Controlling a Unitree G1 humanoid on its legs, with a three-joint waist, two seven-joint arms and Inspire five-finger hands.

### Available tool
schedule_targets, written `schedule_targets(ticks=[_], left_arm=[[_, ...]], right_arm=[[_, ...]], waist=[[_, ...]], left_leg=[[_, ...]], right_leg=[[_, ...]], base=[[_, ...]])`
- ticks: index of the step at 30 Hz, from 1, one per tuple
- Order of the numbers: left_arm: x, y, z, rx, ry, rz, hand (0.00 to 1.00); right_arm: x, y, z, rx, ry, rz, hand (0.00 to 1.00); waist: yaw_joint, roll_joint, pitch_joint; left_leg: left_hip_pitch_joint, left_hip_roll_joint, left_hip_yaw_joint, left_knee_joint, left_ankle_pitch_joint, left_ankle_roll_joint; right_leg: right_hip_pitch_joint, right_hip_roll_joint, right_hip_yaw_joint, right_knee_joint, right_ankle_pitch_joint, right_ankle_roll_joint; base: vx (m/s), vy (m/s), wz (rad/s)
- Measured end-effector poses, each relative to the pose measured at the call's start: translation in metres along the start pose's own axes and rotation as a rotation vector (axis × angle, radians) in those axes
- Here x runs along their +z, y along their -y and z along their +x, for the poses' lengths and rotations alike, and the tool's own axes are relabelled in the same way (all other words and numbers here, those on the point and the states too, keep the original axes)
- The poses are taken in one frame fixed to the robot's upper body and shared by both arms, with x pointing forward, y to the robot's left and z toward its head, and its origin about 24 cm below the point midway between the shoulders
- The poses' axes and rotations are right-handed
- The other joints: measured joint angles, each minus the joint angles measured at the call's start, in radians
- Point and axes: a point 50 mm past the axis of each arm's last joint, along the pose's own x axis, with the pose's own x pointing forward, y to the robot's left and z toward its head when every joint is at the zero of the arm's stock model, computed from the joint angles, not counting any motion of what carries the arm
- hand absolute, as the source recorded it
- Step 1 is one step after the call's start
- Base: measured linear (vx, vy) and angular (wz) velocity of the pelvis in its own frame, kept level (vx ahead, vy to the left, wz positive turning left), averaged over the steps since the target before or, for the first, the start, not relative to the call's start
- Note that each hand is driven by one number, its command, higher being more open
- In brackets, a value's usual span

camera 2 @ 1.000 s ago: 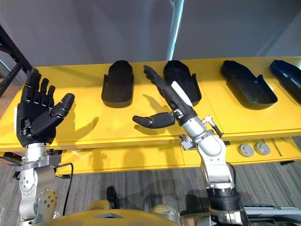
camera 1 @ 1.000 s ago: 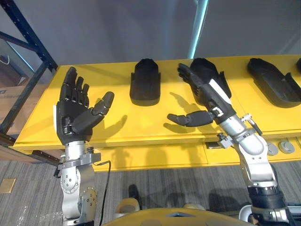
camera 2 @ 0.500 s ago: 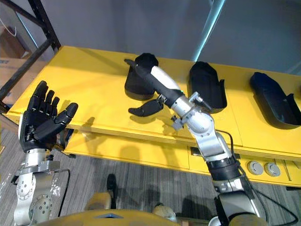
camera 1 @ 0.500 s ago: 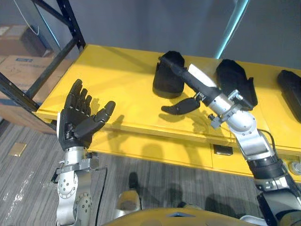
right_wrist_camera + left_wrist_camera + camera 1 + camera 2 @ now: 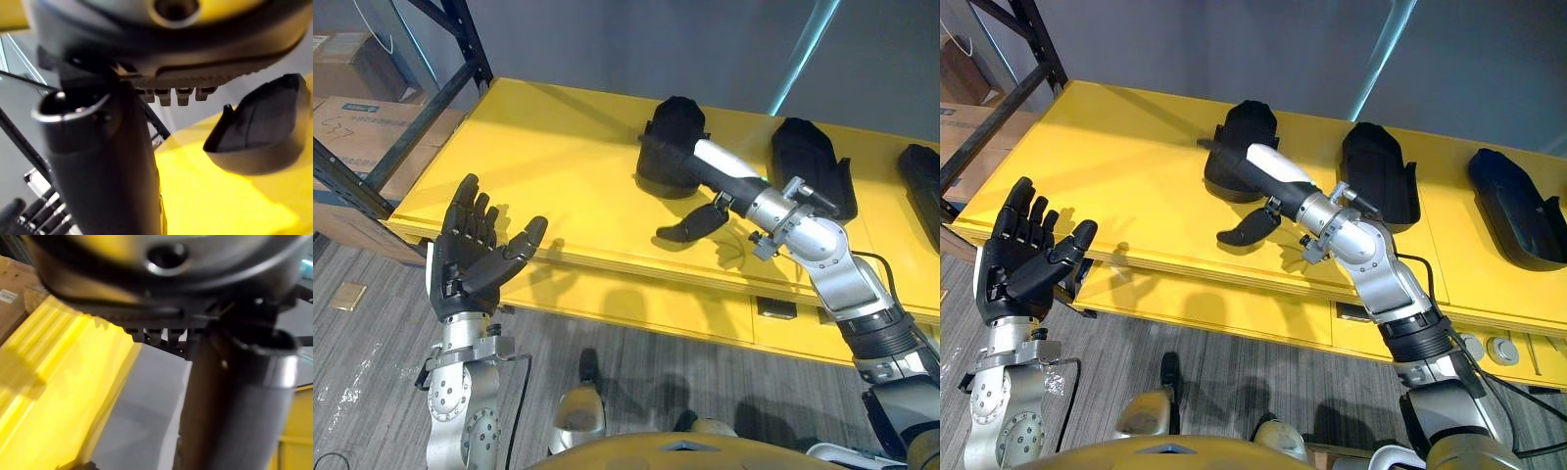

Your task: Walk over and take three plastic housings, then place them on the shelf

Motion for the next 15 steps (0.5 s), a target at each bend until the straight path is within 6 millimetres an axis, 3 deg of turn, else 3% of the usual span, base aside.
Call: schedule_targets(ticks=[15], left_arm=[[-0.002,-0.003,-0.006,-0.012,-0.027,0.011,1.0]], right_arm=[[-0.014,-0.014,0.0,0.123,-0.08,0.057,1.0]], waist=[[0.002,0.0,0.018]], left_leg=[[0.02,-0.002,0.005,0.0,-0.003,0.0]], right_leg=[[0.022,-0.003,0.0,-0.002,0.004,0.008]], base=[[0.0,-0.014,-0.01]])
